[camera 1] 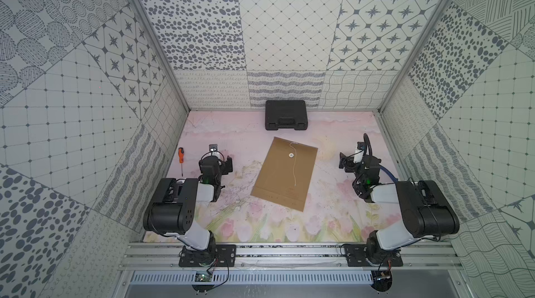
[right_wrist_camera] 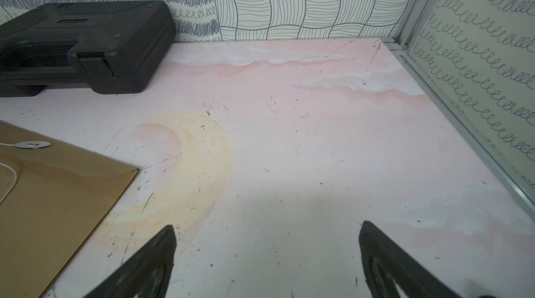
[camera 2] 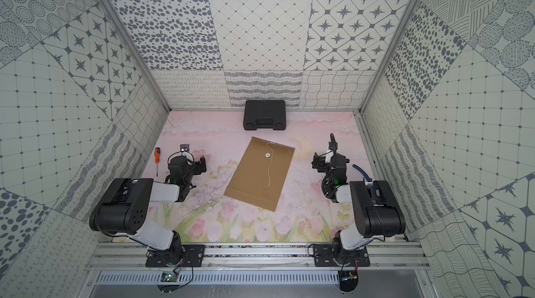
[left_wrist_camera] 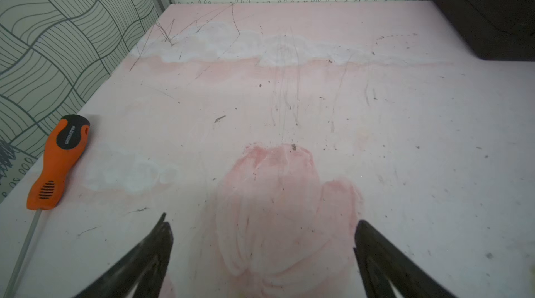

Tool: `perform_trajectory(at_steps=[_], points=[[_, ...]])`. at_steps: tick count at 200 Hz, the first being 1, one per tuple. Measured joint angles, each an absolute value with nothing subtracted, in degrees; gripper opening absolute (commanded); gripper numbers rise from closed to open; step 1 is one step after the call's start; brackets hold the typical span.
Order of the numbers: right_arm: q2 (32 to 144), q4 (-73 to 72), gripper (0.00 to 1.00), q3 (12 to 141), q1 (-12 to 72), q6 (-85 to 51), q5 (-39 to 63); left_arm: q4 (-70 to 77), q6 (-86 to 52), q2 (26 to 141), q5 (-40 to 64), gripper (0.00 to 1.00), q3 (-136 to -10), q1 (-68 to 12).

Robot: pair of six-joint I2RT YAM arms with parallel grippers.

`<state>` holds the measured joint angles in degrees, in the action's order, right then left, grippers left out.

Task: Close the mouth of the file bag
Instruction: Pick up the file bag from the center of the board.

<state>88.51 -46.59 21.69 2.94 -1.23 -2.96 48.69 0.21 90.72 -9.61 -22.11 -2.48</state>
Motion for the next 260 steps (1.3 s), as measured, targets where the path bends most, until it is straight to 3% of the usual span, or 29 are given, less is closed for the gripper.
perform_trajectory(at_steps=[186,206,230,260], points=[[88.31,-45.65,0.99,22.59,3.09,-1.23,-3.29,48.66,0.58,90.59,-9.78,0.98,-22.06,-2.33],[83.94,-33.01,0.99,27.49,4.95,-1.54,-5.89,46.0,0.62,87.18,-11.38,0.98,-22.61,-3.33],[77.93,-13.65,0.99,42.15,7.46,-8.97,-9.74,40.27,0.25,79.83,-16.6,0.98,-26.24,-6.98],[73.45,-1.91,0.99,53.06,8.45,-19.2,-7.42,27.77,-6.07,71.77,-22.79,0.98,-35.22,-10.85]])
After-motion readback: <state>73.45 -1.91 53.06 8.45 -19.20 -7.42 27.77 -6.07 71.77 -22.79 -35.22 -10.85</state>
